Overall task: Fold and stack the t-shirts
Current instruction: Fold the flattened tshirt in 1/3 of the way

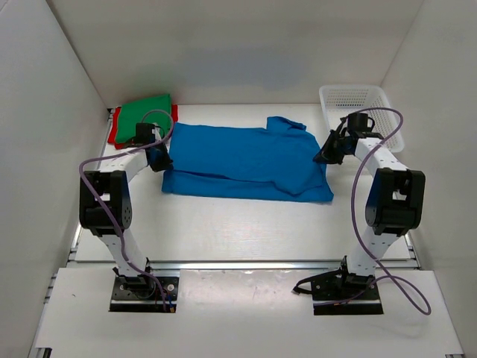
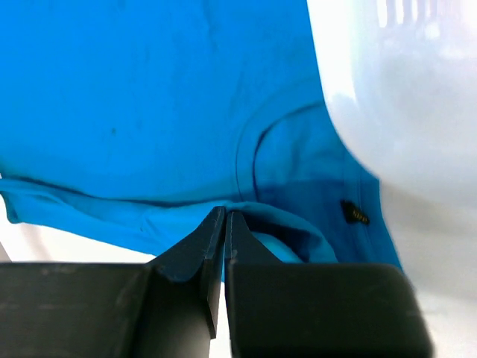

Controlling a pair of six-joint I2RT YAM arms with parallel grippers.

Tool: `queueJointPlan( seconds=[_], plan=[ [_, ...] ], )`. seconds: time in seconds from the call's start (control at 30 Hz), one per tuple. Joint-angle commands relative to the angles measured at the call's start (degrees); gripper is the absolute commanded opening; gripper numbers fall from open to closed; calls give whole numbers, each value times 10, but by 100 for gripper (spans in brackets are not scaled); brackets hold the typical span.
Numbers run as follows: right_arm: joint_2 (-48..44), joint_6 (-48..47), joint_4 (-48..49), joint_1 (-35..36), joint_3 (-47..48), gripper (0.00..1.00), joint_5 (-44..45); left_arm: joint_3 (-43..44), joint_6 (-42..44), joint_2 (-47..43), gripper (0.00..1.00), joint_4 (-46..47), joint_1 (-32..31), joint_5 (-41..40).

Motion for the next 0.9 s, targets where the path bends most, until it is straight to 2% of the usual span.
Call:
queueJointPlan(
  seconds=[0.0, 0.23, 0.37, 0.4, 0.43, 0.47, 0.5, 0.6, 0.73, 0.8, 0.87],
  plan=[
    [16, 2, 10, -4, 41, 1, 6, 24, 10, -5, 0, 10, 5, -4],
    [57, 0, -2, 1, 97, 0, 6, 43, 10, 15, 0, 2, 3, -12],
    [74, 2, -4, -3, 117, 0, 13, 51, 8, 32, 2, 7, 22, -10],
    [76, -3, -6, 0, 119, 1, 9, 61, 11, 37, 10, 7, 25, -7],
    [78, -3, -5, -2, 131, 6, 13, 75, 10, 44, 30, 8, 27, -7],
    [79, -3, -4, -1, 136, 13, 15, 93, 13, 48, 41, 0, 28, -7],
    [75, -3, -4, 0, 143, 15, 20, 102, 14, 47, 47, -8, 30, -6],
    [59, -20, -12, 11, 162, 24, 59, 137, 26, 40, 56, -13, 27, -16],
    [27, -40, -11, 35, 149, 27, 99, 117, 44, -1, 58, -11, 18, -22],
    [3, -47, 1, 49, 111, 26, 98, 94, 53, -19, 55, -7, 13, -18],
    [-10, -51, 28, 64, 71, 20, 79, 58, 60, -28, 51, -5, -12, -18]
  ],
)
